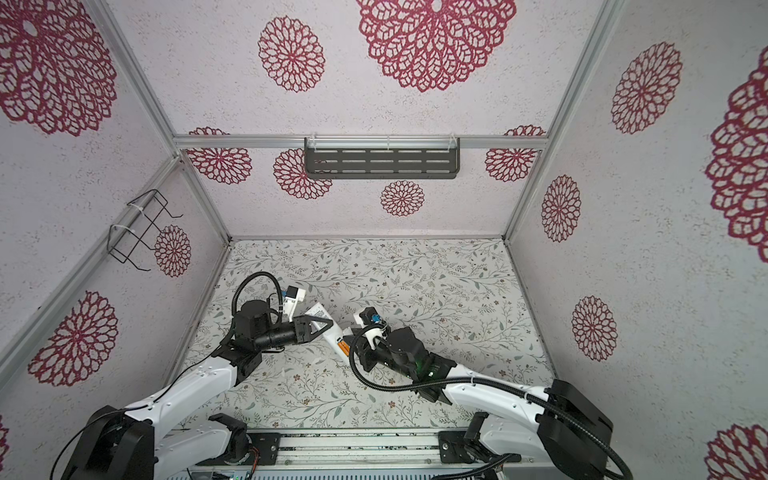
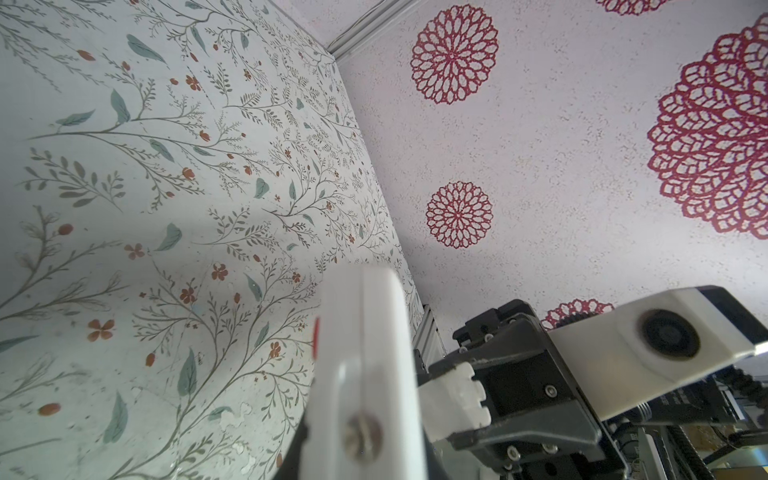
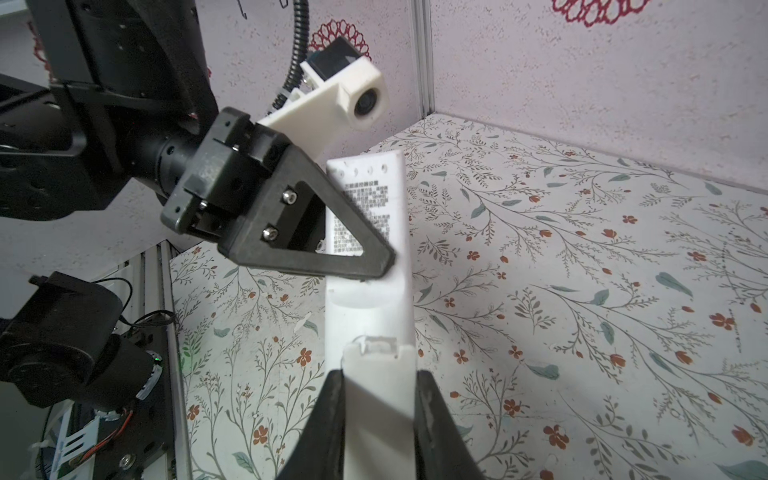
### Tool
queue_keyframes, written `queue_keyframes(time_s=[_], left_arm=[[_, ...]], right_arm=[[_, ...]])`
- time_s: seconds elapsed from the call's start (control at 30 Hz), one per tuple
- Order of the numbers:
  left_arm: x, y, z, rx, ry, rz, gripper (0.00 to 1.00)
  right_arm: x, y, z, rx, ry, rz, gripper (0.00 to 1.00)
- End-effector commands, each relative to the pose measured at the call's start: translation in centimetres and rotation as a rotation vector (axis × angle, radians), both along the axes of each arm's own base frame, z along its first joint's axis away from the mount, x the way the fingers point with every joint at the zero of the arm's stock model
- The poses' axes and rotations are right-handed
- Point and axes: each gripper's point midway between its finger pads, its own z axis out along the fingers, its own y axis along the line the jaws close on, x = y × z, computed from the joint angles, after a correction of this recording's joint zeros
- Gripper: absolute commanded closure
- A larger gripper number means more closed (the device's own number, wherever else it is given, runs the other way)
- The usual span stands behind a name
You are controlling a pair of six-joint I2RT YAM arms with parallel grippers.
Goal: Load the batteries into the remote control
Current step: 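Slide the battery cover over the compartment with the right gripper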
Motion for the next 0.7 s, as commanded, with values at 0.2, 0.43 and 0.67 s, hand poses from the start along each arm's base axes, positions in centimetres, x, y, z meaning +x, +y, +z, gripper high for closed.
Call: queue_keyframes(time_s=[0.2,0.43,0.67], left_arm=[[-0.4,-0.4,2.5,-0.064,-0.077,-0.03,1.0],[-0.4,-0.3,2.8,-0.067,-0.09,-0.021,1.0],[-0.3,-0.1,3.0,-0.071,-0.099,-0.014,1.0]], right_arm=[[0.0,1.4,1.6,0.021,-0.061,0.015,0.83],[-0.3,1.3,0.7,-0.002,-0.048,0.016,0.83],[-0.6,1.3,0.2,-0.021,-0.05,0.021,0.83]])
